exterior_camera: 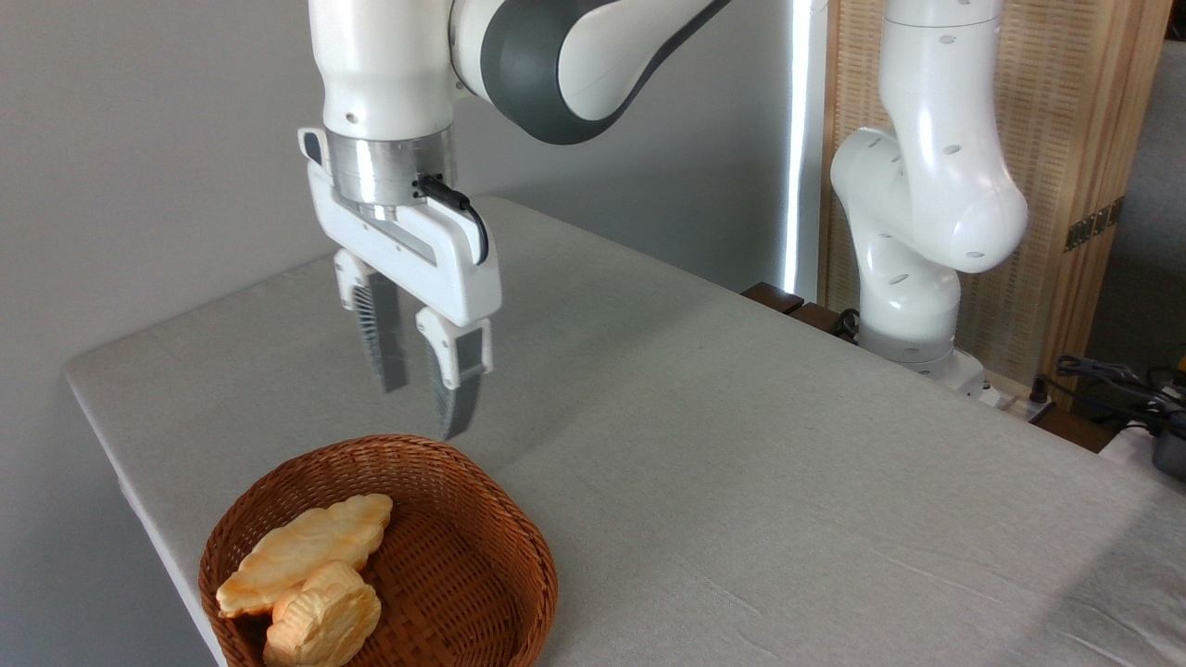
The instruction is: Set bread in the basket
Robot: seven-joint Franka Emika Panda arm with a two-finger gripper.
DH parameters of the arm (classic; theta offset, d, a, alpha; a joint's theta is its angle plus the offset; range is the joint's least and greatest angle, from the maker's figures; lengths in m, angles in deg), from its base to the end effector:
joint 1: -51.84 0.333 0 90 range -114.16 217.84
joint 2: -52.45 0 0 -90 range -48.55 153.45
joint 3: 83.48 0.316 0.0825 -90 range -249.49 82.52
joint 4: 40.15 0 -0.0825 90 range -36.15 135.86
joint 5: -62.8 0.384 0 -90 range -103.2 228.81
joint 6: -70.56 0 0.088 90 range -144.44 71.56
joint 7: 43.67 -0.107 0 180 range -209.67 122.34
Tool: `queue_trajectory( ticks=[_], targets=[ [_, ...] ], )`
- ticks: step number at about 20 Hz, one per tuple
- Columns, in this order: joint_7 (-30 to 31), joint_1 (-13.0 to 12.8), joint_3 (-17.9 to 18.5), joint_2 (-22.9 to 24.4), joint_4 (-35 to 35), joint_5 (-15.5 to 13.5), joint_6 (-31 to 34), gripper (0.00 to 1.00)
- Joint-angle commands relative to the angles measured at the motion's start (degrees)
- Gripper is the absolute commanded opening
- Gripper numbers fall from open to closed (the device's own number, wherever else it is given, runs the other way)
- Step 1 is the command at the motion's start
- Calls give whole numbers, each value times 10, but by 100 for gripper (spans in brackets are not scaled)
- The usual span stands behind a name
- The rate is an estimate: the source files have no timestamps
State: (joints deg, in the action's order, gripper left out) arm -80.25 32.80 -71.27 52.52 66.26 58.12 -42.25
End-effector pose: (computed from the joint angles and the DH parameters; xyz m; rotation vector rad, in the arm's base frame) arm 0.5687 -0.0734 0.5240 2.8859 -1.1031 0.1994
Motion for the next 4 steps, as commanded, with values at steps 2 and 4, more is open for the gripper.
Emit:
queue_trajectory(
  ticks=[2,4],
  targets=[
    [-17,-4,0,-2,-16,33,55,100],
    [-17,-4,0,-2,-18,33,57,100]
  ],
)
